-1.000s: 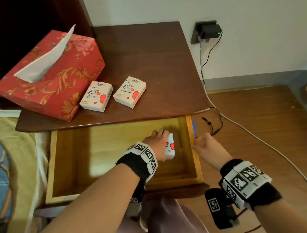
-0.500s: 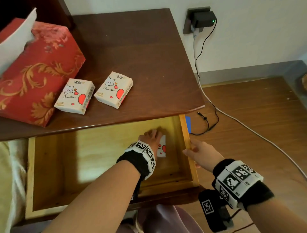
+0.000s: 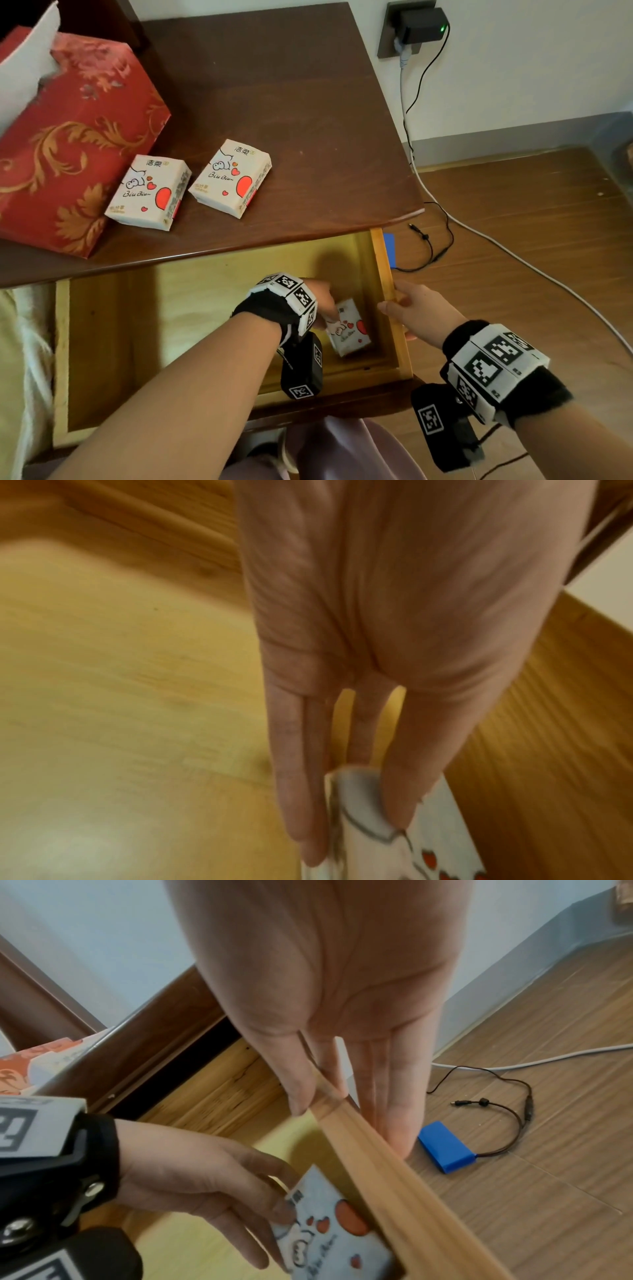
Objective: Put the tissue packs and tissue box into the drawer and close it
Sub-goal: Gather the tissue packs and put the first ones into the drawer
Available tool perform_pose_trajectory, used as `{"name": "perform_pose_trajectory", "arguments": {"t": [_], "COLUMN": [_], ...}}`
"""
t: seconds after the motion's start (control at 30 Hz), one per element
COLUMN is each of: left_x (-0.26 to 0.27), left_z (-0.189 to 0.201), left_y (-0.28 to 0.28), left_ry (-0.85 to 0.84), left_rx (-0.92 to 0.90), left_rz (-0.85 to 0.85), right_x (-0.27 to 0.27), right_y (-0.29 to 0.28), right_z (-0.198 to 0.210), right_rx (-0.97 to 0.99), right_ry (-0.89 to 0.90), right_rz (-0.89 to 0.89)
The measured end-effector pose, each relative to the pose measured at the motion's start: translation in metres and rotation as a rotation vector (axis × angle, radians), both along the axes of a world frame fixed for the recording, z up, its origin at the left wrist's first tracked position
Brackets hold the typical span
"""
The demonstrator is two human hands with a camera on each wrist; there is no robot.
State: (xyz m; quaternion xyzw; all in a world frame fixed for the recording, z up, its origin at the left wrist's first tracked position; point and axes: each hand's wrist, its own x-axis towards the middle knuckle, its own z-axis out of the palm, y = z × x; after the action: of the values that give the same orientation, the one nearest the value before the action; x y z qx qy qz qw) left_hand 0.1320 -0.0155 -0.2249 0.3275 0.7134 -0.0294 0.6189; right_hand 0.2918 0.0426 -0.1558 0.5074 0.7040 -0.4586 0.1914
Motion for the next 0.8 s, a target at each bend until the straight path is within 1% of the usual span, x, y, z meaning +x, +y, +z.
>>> {"name": "perform_pose_trajectory", "arguments": {"t": [0.23, 0.4, 0.47, 0.57, 0.7, 0.8], "left_x": [0.020, 0.025, 0.024, 0.026, 0.026, 0.021], "left_z": [0.003, 0.006, 0.007, 0.005, -0.004, -0.003], "left_y": [0.017, 0.019, 0.020, 0.020, 0.016, 0.013], "left_ry": [-0.027, 0.121, 0.128, 0.100, 0.009, -0.016], "left_rx": [0.001, 0.054, 0.049, 0.004, -0.034, -0.035], "left_rz": [-0.074, -0.200, -0.233, -0.210, -0.118, -0.098], "right_x": [0.001, 0.001, 0.002, 0.001, 0.002, 0.002], "right_y": [0.001, 0.001, 0.001, 0.002, 0.002, 0.002], "right_z": [-0.002, -0.002, -0.003, -0.005, -0.007, -0.009], "right_rx": [0.018, 0.010, 0.008, 0.008, 0.009, 0.006], "right_ry": [-0.003, 0.007, 0.010, 0.008, 0.010, 0.010], "right_rz": [0.026, 0.024, 0.025, 0.027, 0.025, 0.022]}}
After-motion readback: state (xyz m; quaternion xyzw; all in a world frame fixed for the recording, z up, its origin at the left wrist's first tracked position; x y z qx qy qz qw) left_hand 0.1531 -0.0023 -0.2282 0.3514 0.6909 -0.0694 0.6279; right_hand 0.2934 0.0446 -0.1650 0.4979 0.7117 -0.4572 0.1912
